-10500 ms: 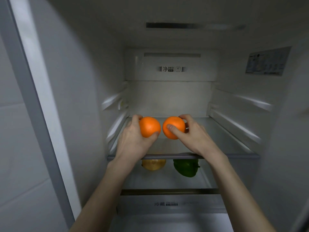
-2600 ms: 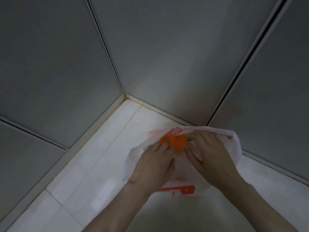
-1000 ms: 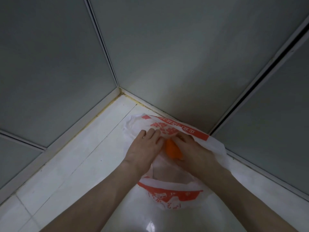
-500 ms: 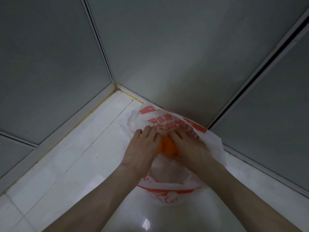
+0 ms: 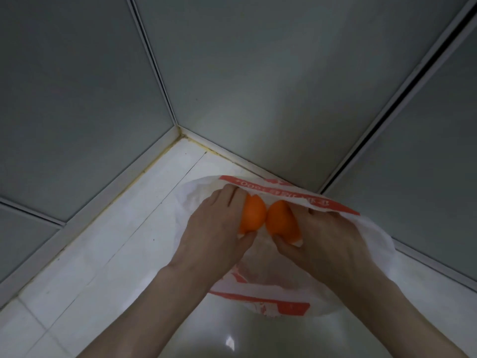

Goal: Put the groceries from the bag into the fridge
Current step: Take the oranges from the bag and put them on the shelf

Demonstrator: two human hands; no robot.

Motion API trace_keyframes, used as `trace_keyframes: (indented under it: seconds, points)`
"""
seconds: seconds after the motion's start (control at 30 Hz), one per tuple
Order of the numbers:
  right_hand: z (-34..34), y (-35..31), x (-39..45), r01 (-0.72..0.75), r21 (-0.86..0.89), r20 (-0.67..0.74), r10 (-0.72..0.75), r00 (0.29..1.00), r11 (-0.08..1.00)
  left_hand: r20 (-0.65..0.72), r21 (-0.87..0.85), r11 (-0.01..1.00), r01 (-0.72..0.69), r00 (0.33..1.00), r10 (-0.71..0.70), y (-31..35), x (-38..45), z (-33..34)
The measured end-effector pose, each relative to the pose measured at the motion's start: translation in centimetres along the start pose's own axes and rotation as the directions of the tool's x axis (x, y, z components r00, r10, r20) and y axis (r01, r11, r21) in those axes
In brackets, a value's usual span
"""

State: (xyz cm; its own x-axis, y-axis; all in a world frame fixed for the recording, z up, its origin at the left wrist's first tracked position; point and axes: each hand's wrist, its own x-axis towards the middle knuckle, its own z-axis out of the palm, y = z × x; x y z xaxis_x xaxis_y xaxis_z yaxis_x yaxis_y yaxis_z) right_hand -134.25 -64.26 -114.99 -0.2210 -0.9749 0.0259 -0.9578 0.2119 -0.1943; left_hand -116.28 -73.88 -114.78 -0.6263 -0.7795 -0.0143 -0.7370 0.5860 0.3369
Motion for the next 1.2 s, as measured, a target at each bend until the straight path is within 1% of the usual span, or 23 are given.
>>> trace_keyframes:
  seconds: [0.07,0.1,0.17,0.3,0.37,0.43,0.53,0.6,0.67,0.7,0.77,0.8,0.9,1.03,1.13,1.2]
  points:
    - [-0.5,-0.3,-0.4,-0.012,0.007,-0.041,0.013,0.999,1.000,0.009,-0.023,0.999,0.044,0.999,-0.044,0.5,-0.3,-1.0]
    - [-0.8,-0.6,-0.5,-0.031,0.050,-0.027,0.032,0.999,0.998,-0.007,-0.048,0.998,0.048,0.999,-0.048,0.7,-0.6,-1.4]
    - [-1.5,-1.3,-0.8,-0.107,0.184,0.082,0.093,0.992,0.977,-0.050,-0.094,0.995,0.040,0.998,-0.045,0.6,-1.3,-2.0]
    - [-3.6,-2.5,-2.1,-0.158,0.348,0.183,0.098,0.978,0.924,-0.046,-0.125,0.988,0.091,0.994,-0.097,1.2,-3.8,-3.5]
    - [-5.2,-3.1,-3.2,-0.213,0.452,0.245,0.109,0.963,0.866,-0.027,-0.158,0.979,0.129,0.991,-0.134,2.3,-5.3,-5.3]
    - [-7.8,-3.7,-4.3,-0.276,0.506,0.315,0.123,0.941,0.817,-0.006,-0.202,0.967,0.157,0.987,-0.161,3.9,-6.9,-7.9]
    - [-12.3,-4.7,-5.7,-0.293,0.600,0.338,0.095,0.936,0.744,0.058,-0.279,0.942,0.188,0.982,-0.179,5.9,-9.4,-12.0]
    - [-14.8,-5.1,-6.7,-0.323,0.644,0.380,0.075,0.922,0.693,0.129,-0.351,0.902,0.251,0.967,-0.219,7.0,-10.9,-14.8]
    - [-17.4,-5.6,-7.5,-0.377,0.639,0.449,0.073,0.891,0.671,0.207,-0.409,0.852,0.328,0.942,-0.264,8.1,-12.1,-17.5]
    - [-18.7,-5.8,-7.7,-0.419,0.607,0.504,0.081,0.860,0.675,0.236,-0.411,0.839,0.358,0.930,-0.281,8.6,-12.7,-18.7]
    - [-21.3,-6.6,-8.0,-0.512,0.526,0.626,0.099,0.774,0.679,0.274,-0.396,0.824,0.405,0.909,-0.315,9.4,-13.6,-20.7]
    - [-22.4,-7.0,-8.2,-0.539,0.504,0.658,0.105,0.746,0.675,0.291,-0.396,0.813,0.427,0.898,-0.330,9.7,-14.0,-21.6]
    - [-24.6,-7.7,-8.8,-0.537,0.488,0.652,0.122,0.748,0.688,0.306,-0.401,0.799,0.448,0.888,-0.344,10.1,-15.1,-23.6]
    - [-27.2,-9.2,-10.2,-0.528,0.464,0.588,0.198,0.784,0.711,0.252,-0.321,0.864,0.389,0.914,-0.317,10.5,-17.0,-25.6]
    - [-29.7,-10.5,-11.5,-0.434,0.487,0.478,0.185,0.859,0.758,0.204,-0.339,0.867,0.365,0.928,-0.311,11.3,-18.7,-28.2]
    - [-32.0,-11.2,-12.3,-0.375,0.480,0.420,0.168,0.892,0.793,0.188,-0.357,0.864,0.354,0.934,-0.305,12.0,-19.7,-30.7]
